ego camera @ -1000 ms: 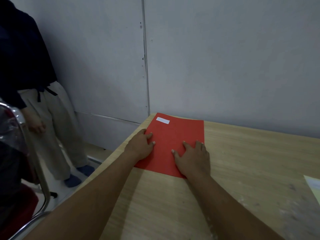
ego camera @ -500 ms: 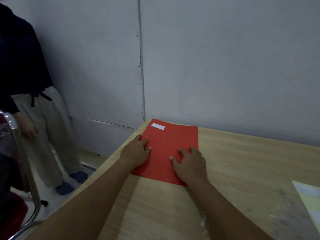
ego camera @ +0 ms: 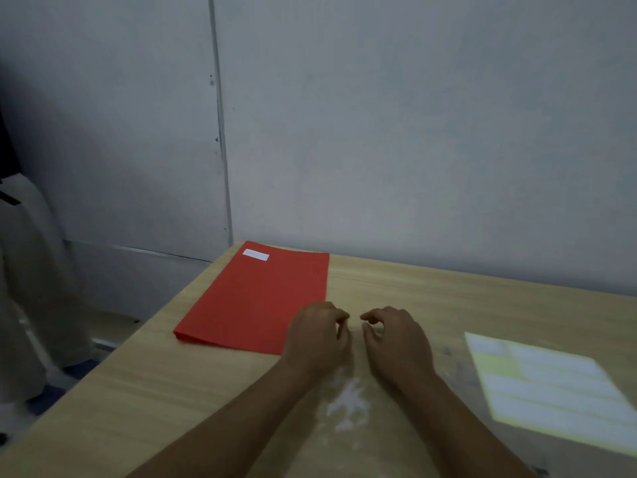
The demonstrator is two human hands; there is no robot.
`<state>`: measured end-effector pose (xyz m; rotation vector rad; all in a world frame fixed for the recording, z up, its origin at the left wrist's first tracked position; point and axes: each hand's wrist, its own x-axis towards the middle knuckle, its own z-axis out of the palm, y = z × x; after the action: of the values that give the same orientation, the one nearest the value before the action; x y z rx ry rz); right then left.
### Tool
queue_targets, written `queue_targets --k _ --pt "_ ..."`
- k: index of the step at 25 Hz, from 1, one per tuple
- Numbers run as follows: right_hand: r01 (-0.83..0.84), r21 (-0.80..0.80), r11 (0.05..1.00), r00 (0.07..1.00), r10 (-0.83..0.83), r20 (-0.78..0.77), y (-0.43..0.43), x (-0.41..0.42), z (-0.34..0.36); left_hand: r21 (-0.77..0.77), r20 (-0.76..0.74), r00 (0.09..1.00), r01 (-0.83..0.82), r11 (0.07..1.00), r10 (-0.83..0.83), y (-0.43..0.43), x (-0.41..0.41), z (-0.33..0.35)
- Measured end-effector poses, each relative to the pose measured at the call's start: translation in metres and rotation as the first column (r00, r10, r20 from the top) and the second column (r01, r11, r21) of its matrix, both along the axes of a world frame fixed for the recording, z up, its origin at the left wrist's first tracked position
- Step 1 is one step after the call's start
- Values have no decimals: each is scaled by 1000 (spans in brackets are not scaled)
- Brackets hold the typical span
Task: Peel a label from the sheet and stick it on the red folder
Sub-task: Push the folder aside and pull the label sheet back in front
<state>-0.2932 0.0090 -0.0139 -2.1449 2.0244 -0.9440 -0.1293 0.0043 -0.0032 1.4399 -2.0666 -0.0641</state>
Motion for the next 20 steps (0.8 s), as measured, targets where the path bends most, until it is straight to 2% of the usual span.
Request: queue_targets --k 5,10,13,20 --pt "158 49 986 987 -156 -47 50 -99 4 66 -50 989 144 987 -141 43 -109 -12" --pt "325 48 944 945 -324 -31 100 -184 -2 123 -123 979 177 976 -162 67 -177 -19" --pt "346 42 937 937 -348 26 121 -218 -8 121 -138 981 157 980 -140 79 -201 -22" --pt "330 97 939 942 -335 38 146 -262 -16 198 -30 994 108 974 -104 88 -233 -34"
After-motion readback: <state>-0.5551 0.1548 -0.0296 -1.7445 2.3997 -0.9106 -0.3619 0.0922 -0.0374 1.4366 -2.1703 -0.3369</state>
